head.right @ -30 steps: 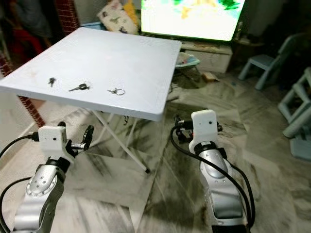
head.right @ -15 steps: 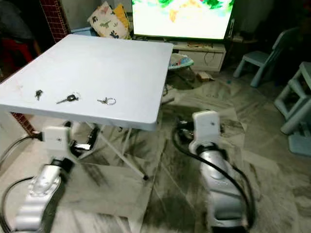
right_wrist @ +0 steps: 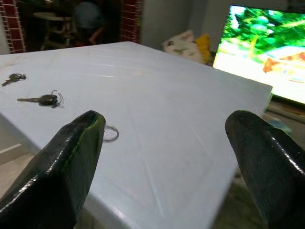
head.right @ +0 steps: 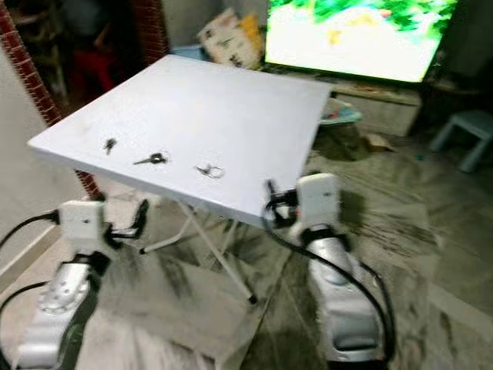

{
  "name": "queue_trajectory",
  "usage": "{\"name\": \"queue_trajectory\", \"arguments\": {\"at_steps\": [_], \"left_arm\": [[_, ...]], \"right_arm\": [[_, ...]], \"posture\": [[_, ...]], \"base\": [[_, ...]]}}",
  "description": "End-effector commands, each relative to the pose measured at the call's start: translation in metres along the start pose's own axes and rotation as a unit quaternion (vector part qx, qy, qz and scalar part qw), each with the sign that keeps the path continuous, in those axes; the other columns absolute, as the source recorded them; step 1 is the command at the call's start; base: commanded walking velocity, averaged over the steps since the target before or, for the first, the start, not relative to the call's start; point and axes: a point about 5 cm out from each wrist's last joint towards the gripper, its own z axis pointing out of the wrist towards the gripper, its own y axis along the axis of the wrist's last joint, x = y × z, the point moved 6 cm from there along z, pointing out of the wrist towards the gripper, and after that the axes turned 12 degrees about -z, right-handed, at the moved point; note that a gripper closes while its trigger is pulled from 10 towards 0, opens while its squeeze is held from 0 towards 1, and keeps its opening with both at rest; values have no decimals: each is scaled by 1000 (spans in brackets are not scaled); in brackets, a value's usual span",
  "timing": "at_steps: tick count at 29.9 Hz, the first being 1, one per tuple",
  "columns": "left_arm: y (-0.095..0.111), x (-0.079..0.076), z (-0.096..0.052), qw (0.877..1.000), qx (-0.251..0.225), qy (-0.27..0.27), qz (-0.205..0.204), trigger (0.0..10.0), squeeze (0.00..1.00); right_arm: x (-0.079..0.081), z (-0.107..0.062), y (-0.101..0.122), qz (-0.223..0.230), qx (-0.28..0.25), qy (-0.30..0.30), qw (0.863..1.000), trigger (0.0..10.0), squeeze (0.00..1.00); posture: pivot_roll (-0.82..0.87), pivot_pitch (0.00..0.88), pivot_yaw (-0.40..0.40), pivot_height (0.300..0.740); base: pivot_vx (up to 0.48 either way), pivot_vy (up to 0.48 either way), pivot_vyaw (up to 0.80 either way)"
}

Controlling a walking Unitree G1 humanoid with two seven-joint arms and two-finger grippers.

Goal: Hang keys on a hook

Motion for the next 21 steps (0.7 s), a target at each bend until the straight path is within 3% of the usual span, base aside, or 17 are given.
{"name": "queue_trajectory", "arguments": {"at_steps": [1, 3, 15, 21], "left_arm": [[-3, -10, 1, 1000, 6, -16, -6, 10000, 0], [-2, -10, 1, 1000, 6, -16, -5, 10000, 0], [-5, -10, 0, 1000, 12, -11, -3, 10000, 0], [-4, -11, -1, 1000, 7, -16, 1, 10000, 0]], "right_arm": [[-10, -2, 2, -5, -2, -16, 1000, 10000, 0], [-11, -2, 2, -5, -1, -18, 1000, 10000, 0], [-11, -2, -1, -6, 6, -17, 1000, 10000, 0], [-10, 0, -1, -6, 6, -13, 1000, 10000, 0]], "posture": [[19, 0, 0, 740], [19, 0, 0, 740], [24, 0, -3, 740], [26, 0, -7, 740]], "base": [[345, 0, 700], [343, 0, 644], [282, 0, 0], [0, 0, 0]]}}
